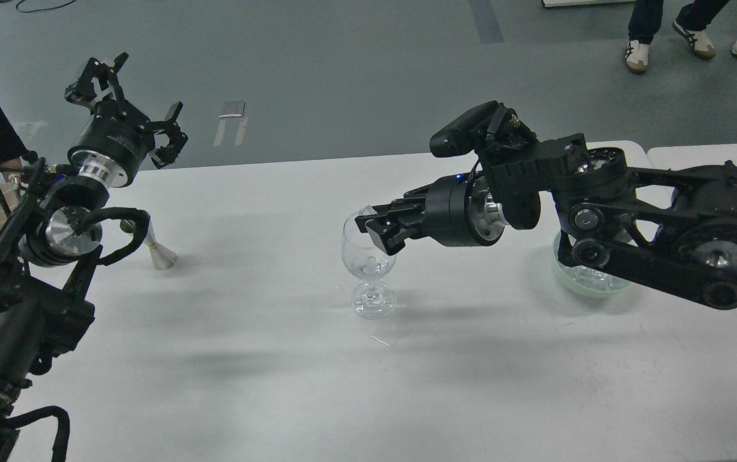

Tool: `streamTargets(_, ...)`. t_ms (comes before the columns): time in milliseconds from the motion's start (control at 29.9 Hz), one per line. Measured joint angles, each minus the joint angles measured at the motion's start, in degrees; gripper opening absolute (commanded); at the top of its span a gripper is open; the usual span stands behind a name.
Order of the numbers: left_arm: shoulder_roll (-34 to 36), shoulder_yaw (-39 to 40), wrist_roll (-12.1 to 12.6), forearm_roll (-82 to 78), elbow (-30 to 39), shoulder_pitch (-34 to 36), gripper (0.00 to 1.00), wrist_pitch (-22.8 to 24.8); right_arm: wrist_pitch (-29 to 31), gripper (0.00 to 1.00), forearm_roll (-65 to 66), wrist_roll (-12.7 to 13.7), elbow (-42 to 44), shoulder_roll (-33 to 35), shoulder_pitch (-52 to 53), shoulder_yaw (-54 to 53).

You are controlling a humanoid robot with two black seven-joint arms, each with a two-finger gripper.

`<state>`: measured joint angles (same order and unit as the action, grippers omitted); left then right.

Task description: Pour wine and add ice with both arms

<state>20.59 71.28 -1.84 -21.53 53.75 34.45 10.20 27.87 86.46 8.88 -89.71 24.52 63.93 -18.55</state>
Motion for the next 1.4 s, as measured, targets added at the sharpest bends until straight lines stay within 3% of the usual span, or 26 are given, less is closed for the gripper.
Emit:
streamTargets(401, 0.0, 0.0, 0.0, 0.0, 0.0, 0.0, 0.98, 0.0, 0.0, 0.34, 0.0, 0.0, 0.2, -0.1, 0.0, -0.1)
streamTargets(468, 0.1, 0.0, 0.0, 0.0, 0.0, 0.0, 0.98, 0.0, 0.0, 0.43, 0.0, 0.0, 0.2, -0.1, 0.0, -0.3)
streamTargets(535, 0.1, 0.0, 0.0, 0.0, 0.0, 0.0, 0.98, 0.0, -0.2, 0.65, 0.0, 0.0, 0.2, -0.1, 0.0, -0.8)
streamTargets(568, 0.1, 0.0, 0.0, 0.0, 0.0, 0.0, 0.98, 0.0, -0.3, 0.84, 0.0, 0.0, 0.3, -0.2, 0.0, -1.3)
streamTargets(635, 0.1, 0.0, 0.0, 0.0, 0.0, 0.0, 0.98, 0.0, -0.5, 0.97, 0.0, 0.0, 0.3, -0.4, 0.0, -3.2)
streamTargets(1070, 0.0, -0.4, 0.0, 0.0, 0.0, 0.0, 0.98, -0.1, -2.0, 1.0, -0.7, -0.4, 6.2, -3.5, -1.8, -22.3)
streamTargets(1404, 0.1, -0.9, 0.2, -0.6, 0.0, 0.6, 0.98, -0.1, -13.6, 1.0, -0.7, -0.7, 15.6, -14.9, -7.5, -40.9)
